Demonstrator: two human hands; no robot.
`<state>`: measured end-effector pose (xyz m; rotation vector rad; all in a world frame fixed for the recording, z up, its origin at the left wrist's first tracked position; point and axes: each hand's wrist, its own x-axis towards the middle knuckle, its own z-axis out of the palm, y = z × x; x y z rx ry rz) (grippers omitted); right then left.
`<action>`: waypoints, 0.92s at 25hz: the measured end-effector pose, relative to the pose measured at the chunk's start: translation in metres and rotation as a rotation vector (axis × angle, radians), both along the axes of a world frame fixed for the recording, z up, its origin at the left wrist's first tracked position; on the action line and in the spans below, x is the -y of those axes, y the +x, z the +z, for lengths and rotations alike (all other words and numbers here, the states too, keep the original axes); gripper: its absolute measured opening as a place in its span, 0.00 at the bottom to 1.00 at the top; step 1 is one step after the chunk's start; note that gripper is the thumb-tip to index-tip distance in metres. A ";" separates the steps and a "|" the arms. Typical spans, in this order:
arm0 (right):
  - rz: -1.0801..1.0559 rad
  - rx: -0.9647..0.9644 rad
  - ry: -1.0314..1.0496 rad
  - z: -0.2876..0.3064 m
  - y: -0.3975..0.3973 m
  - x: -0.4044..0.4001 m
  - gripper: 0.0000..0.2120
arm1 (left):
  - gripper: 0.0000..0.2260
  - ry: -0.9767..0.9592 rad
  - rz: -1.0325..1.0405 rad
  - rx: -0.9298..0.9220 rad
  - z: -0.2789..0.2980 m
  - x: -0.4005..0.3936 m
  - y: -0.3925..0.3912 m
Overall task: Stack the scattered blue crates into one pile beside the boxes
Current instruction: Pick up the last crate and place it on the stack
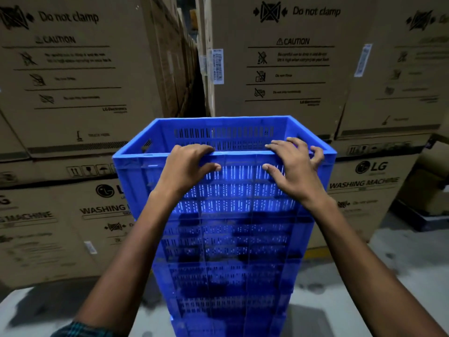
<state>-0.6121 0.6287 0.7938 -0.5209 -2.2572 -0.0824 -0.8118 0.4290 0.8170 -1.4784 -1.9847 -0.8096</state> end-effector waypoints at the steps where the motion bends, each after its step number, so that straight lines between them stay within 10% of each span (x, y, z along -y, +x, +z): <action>1: -0.029 -0.064 0.017 -0.007 0.000 0.007 0.21 | 0.21 0.029 -0.001 -0.039 -0.006 0.000 0.002; 7: 0.009 -0.498 -0.064 -0.078 0.005 0.060 0.16 | 0.10 0.339 0.049 -0.269 -0.058 0.001 0.026; 11: 0.131 -0.528 -0.483 -0.147 0.010 0.078 0.15 | 0.05 0.312 0.011 -0.360 -0.131 0.005 0.039; 18: -0.169 -0.755 -1.041 -0.168 -0.003 0.074 0.24 | 0.26 0.428 0.483 0.492 -0.202 0.024 0.019; 23: -0.273 -0.673 -1.078 -0.166 -0.006 0.048 0.17 | 0.24 0.348 0.509 0.429 -0.193 0.027 0.016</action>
